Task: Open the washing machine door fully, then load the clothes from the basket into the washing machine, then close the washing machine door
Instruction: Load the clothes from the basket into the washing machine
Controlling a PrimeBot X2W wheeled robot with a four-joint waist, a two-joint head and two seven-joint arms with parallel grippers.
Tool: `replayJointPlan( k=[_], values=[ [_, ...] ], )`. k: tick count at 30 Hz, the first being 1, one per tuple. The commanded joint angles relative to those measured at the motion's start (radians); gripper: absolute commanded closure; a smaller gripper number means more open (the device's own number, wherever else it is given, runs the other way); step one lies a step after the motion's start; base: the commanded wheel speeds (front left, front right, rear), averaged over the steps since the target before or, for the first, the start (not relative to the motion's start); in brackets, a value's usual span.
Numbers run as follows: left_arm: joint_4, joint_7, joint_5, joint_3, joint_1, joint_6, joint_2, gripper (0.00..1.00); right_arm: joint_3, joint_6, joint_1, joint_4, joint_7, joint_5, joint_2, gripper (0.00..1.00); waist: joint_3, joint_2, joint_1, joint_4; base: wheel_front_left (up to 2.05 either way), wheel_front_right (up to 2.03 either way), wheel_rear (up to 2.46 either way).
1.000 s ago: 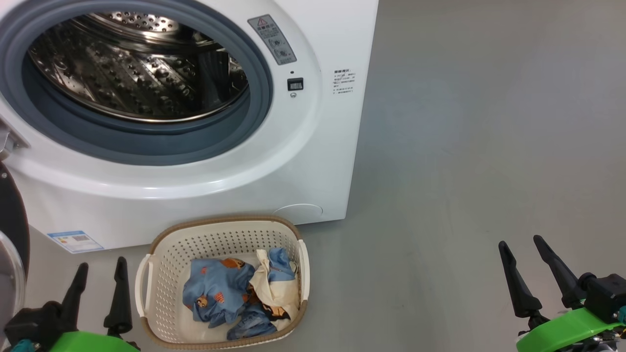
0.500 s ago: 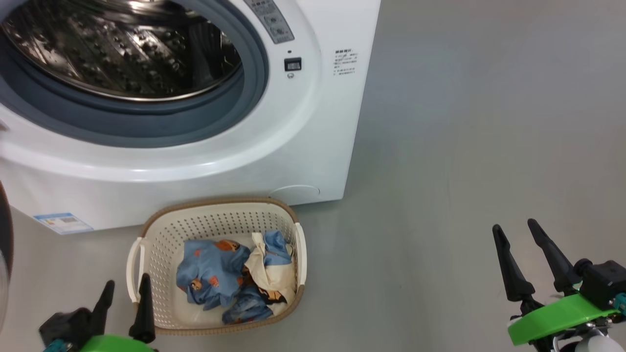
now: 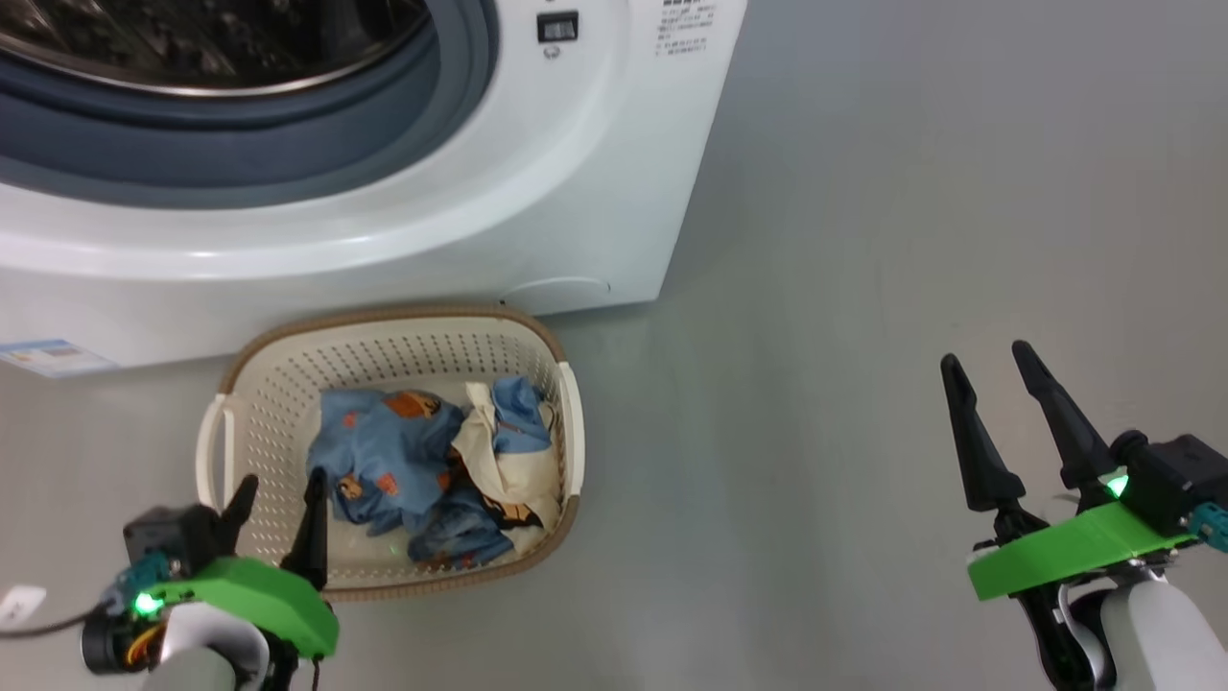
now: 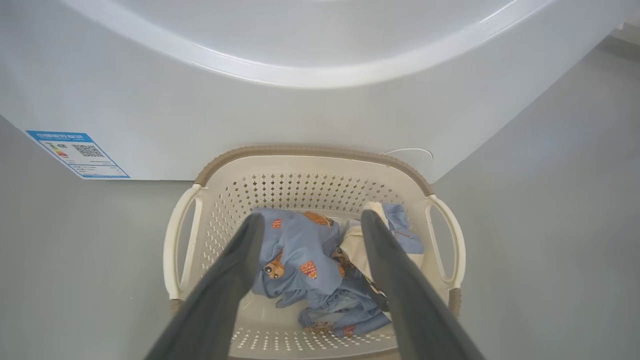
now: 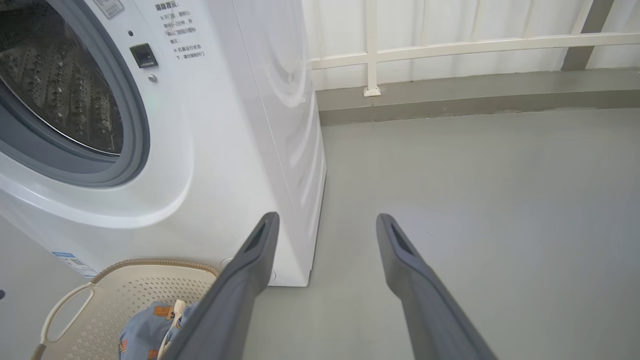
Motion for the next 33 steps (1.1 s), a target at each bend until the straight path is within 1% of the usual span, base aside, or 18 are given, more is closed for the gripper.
replayJointPlan(
  k=[1,11,22,27,33],
  values=[
    [0.017,-0.006,-0.014,0.009,-0.045,-0.002,0.037,0.0,0.024,0.002,-0.019,-0.028,-0.012,-0.019,-0.003,0.0,0.067,-0.0001,0.0,-0.014,0.0,0.0,0.0],
    [0.222,-0.006,-0.11,-0.126,-0.232,-0.002,0.081,0.0,0.044,0.002,-0.09,-0.031,-0.012,-0.025,0.015,0.0,0.202,-0.0001,0.0,-0.034,0.0,0.0,0.0],
    [0.389,0.001,-0.21,-0.285,-0.413,-0.002,0.117,0.0,0.055,0.002,-0.151,-0.036,-0.012,-0.029,0.042,0.0,0.336,-0.0001,0.0,-0.059,0.0,0.0,0.0],
    [0.449,0.044,-0.245,-0.353,-0.489,-0.002,0.136,0.0,0.06,0.002,-0.175,-0.04,-0.012,-0.028,0.053,0.0,0.385,-0.0001,0.0,-0.075,0.0,0.0,0.0],
    [0.511,0.096,-0.277,-0.387,-0.56,-0.002,0.15,0.0,0.07,0.002,-0.197,-0.047,-0.012,-0.03,0.062,0.0,0.425,-0.0001,0.0,-0.093,0.0,0.0,0.0]
  ],
)
